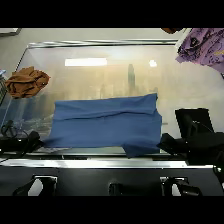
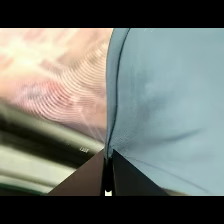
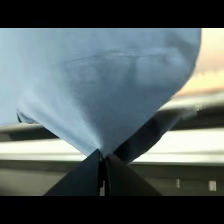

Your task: Fold the clothes and pants, and hang the long-sleeved shirts on hangers.

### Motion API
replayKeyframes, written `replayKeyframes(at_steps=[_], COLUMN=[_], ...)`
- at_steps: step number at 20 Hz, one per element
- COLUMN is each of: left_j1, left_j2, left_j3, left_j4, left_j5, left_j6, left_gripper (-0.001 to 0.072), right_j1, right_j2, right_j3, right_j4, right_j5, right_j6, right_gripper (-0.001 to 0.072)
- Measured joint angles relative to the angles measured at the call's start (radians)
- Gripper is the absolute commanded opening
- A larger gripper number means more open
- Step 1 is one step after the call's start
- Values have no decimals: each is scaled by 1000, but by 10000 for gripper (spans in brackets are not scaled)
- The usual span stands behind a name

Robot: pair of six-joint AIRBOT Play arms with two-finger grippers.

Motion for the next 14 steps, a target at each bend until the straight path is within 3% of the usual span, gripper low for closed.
replayKeyframes(at_steps=[6,14], left_j1=[-18,-166], left_j2=[124,-51], left_j3=[2,86], left_j4=[40,42], left_j5=[-1,269], left_j6=[-35,-22], left_gripper=[12,12], right_j1=[1,3], right_j2=[26,-369], right_j3=[110,303], right_j4=[-24,46], right_j5=[-85,110], right_j6=[20,-126], right_gripper=[26,27])
